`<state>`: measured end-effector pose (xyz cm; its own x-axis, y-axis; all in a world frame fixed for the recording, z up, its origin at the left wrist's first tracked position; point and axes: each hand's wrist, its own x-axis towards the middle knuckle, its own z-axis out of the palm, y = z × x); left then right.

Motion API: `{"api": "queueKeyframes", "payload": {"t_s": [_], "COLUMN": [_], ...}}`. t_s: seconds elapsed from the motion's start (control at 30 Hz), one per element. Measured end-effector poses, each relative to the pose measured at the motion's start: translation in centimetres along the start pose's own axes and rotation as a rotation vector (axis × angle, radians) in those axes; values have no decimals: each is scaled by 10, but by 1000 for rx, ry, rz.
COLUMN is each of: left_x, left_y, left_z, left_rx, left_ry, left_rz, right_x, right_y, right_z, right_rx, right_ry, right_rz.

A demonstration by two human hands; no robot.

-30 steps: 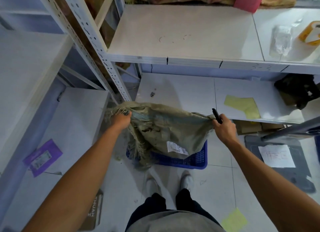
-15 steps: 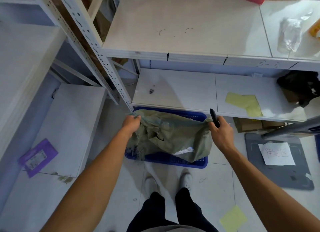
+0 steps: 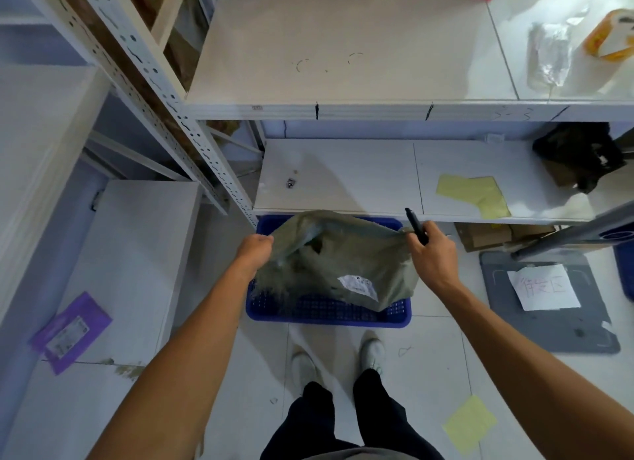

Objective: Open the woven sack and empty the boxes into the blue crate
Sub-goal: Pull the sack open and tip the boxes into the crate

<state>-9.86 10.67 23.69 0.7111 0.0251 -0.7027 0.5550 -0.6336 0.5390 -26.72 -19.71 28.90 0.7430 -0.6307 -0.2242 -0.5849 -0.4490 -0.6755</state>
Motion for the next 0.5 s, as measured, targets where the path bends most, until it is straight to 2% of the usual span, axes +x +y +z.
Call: {"api": "queueKeyframes", "payload": {"t_s": [0.1,0.2,0.5], "left_x": [-20,-35,-90], "left_y": [11,24,62], "left_z": [11,22,66], "left_rx": [-6,9,255], "left_ry": [-105,-169,-291], "left_rz": [32,106,531], "right_x": [-7,-11,-23], "right_y": [-13,-17,-25], "right_z": [5,12,23], "right_rx": [-27,19,99], "right_ry": [-38,-4,-2], "right_rz": [-20,5,22]}}
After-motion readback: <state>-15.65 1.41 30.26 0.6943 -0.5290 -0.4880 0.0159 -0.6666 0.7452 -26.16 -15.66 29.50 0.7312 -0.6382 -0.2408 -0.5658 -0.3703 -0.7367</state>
